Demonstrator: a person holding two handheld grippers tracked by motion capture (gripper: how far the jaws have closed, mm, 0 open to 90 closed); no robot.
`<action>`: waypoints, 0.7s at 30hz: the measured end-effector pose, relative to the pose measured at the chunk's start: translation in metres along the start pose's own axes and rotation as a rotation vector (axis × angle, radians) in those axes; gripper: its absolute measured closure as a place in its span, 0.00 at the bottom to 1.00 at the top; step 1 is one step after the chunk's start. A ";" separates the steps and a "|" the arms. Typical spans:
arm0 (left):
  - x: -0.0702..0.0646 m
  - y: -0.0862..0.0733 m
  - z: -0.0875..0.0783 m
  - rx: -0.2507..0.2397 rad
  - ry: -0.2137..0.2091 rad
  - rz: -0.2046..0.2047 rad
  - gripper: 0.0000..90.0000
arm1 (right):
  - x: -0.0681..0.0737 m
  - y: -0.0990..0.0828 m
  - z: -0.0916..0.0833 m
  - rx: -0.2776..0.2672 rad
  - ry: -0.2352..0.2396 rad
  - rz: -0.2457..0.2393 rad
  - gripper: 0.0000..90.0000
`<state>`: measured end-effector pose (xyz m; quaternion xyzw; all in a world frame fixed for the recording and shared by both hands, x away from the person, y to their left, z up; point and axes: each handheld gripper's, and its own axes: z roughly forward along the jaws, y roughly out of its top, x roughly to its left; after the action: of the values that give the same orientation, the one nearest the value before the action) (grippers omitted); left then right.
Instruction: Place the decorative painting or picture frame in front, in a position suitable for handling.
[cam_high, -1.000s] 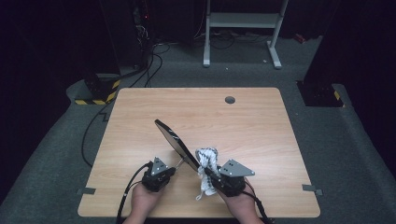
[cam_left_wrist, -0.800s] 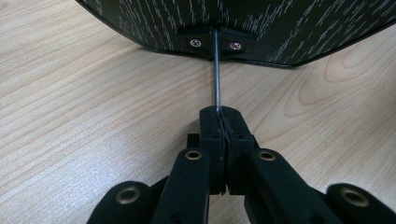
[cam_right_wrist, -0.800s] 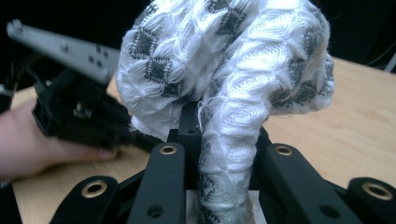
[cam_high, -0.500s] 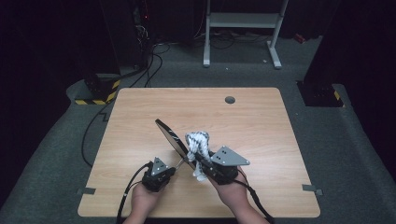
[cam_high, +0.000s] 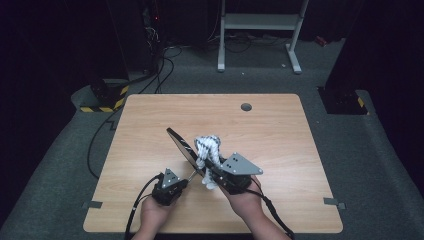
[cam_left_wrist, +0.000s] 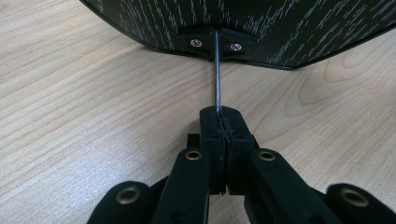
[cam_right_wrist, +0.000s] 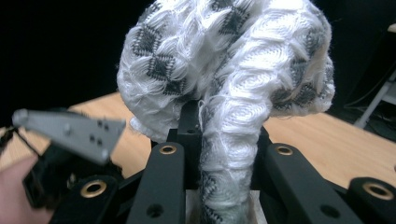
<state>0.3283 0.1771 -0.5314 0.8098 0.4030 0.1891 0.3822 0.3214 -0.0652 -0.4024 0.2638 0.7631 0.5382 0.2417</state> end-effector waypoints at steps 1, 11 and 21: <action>0.000 0.000 0.000 0.000 0.001 0.001 0.98 | -0.001 -0.006 -0.002 0.013 -0.001 -0.002 0.85; 0.000 0.000 0.000 0.001 -0.007 0.000 0.98 | -0.029 -0.045 -0.028 0.068 -0.062 0.046 0.82; 0.000 -0.001 -0.001 0.000 -0.011 -0.001 0.98 | -0.080 -0.091 -0.023 0.235 -0.203 0.083 0.81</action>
<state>0.3277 0.1781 -0.5314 0.8106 0.4012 0.1848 0.3845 0.3535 -0.1598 -0.4749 0.3748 0.7807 0.4255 0.2627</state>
